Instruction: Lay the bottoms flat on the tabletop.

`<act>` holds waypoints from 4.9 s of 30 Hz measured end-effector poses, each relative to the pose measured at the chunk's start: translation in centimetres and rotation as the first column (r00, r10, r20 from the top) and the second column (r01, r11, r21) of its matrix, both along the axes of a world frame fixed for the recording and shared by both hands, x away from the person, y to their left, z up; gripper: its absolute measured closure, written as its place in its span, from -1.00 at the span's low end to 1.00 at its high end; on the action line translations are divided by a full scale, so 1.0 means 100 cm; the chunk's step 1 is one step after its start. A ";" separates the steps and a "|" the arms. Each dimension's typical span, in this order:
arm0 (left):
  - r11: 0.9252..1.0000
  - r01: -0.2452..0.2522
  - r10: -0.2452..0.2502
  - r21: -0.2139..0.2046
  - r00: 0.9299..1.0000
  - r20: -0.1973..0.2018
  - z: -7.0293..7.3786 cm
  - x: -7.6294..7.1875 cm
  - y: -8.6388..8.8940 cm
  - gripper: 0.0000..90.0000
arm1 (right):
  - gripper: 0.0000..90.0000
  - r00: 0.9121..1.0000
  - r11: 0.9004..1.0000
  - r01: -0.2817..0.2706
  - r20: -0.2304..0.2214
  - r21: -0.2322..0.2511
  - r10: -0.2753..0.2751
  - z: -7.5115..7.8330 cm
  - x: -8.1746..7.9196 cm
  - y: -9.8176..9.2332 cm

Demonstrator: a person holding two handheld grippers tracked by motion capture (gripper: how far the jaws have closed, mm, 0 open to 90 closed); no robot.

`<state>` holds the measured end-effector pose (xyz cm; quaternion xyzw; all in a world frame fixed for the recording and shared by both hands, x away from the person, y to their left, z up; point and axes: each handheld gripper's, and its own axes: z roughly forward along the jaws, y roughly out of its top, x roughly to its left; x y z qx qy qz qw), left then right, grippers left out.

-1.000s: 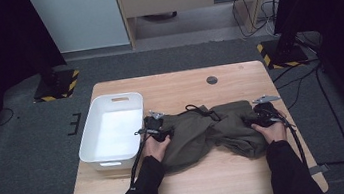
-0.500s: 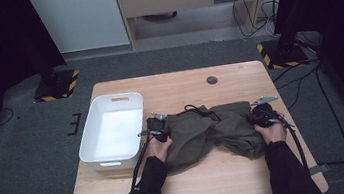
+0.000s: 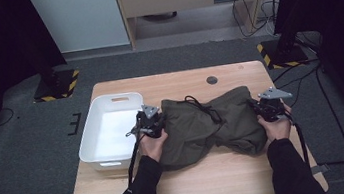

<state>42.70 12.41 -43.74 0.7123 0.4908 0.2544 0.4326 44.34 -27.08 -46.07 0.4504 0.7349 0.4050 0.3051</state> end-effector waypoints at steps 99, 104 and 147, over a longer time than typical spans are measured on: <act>0.974 0.210 -0.211 0.085 0.977 0.000 0.009 -0.075 0.021 1.00 | 0.97 0.986 0.987 -0.153 -0.066 0.052 0.156 0.001 -0.064 0.007; 0.988 0.154 -0.153 0.034 0.988 -0.012 0.023 -0.067 0.046 1.00 | 0.96 0.990 0.985 -0.139 -0.019 0.098 0.142 0.015 -0.063 0.001; 0.973 0.221 -0.203 0.071 0.959 -0.199 -0.054 -0.102 0.017 0.72 | 0.53 0.976 0.987 -0.163 -0.145 0.002 0.162 -0.036 -0.085 0.028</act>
